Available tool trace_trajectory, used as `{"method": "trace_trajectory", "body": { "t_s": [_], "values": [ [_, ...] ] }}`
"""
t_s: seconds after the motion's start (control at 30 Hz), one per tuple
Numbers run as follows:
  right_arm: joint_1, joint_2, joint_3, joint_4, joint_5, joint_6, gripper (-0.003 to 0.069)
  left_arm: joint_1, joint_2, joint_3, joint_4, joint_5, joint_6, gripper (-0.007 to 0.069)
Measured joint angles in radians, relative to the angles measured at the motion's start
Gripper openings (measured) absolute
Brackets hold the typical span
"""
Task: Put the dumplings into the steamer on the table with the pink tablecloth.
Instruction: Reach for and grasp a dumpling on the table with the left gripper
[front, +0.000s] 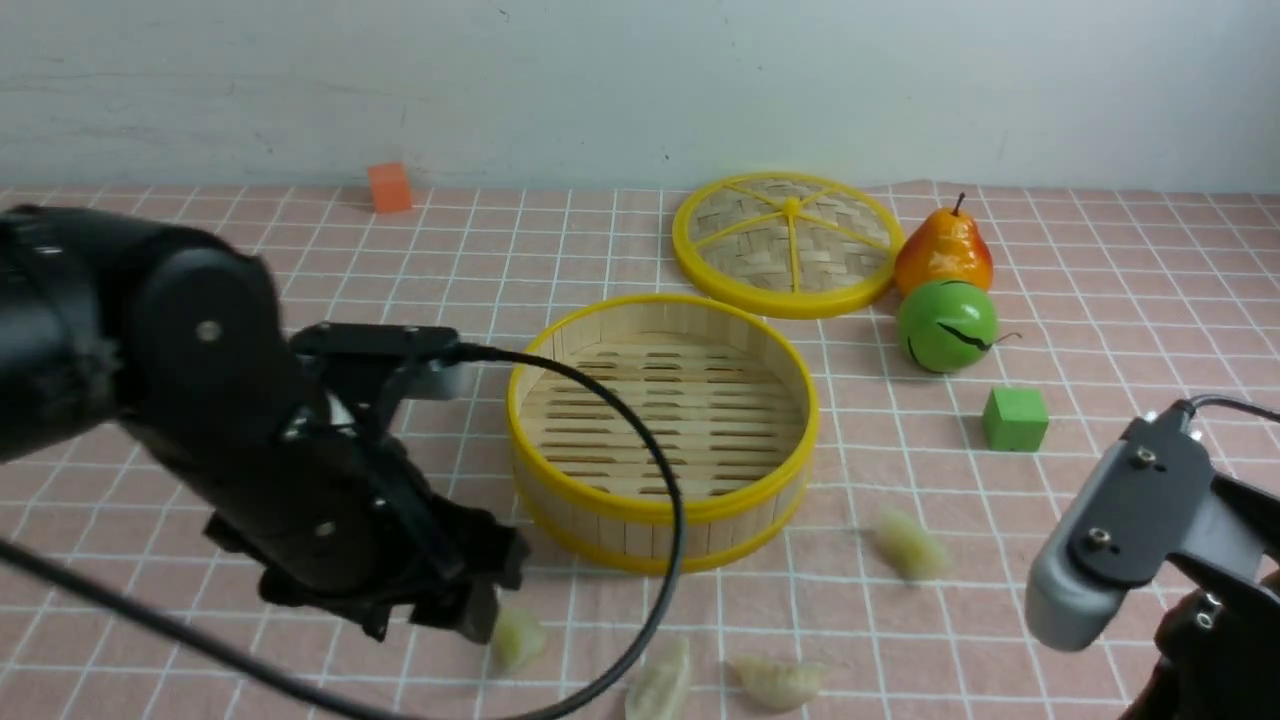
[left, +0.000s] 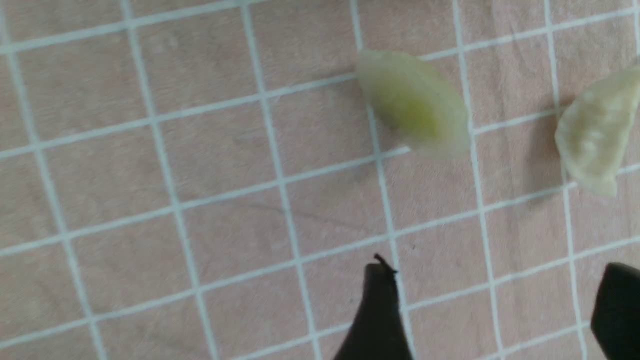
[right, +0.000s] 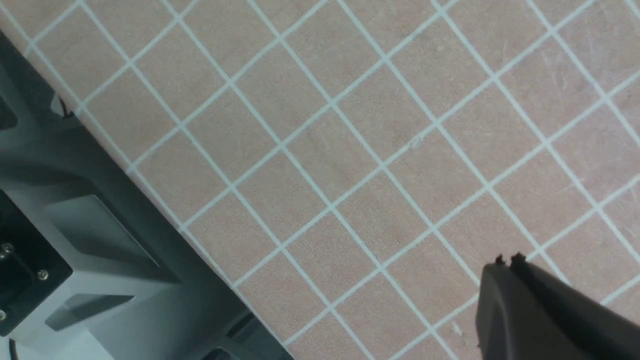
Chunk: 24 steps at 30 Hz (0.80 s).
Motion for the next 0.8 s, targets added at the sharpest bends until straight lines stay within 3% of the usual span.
{"method": "trace_trajectory", "body": {
  "t_s": [0.1, 0.23, 0.37, 0.5, 0.57, 0.8],
  "values": [
    [0.0, -0.052, -0.004, -0.015, 0.003, 0.012, -0.0013, -0.007, 0.12, -0.054, -0.001, -0.03, -0.065, 0.0603],
    [0.0, -0.112, -0.006, -0.022, 0.007, 0.014, -0.001, -0.007, 0.23, -0.085, 0.028, -0.086, -0.147, 0.0594],
    [0.0, -0.171, -0.006, -0.041, 0.009, 0.015, -0.0008, -0.007, 0.327, -0.094, 0.04, -0.144, -0.227, 0.05],
    [0.0, -0.202, -0.006, -0.073, 0.013, 0.017, -0.0003, -0.007, 0.367, -0.101, 0.039, -0.151, -0.235, 0.0288],
    [0.0, -0.204, -0.006, -0.078, 0.014, 0.017, -0.0003, -0.007, 0.366, -0.108, 0.039, -0.138, -0.226, 0.025],
    [0.0, -0.204, -0.006, -0.08, 0.014, 0.017, -0.0003, -0.007, 0.318, -0.248, 0.037, 0.035, -0.059, 0.0248]
  ]
}}
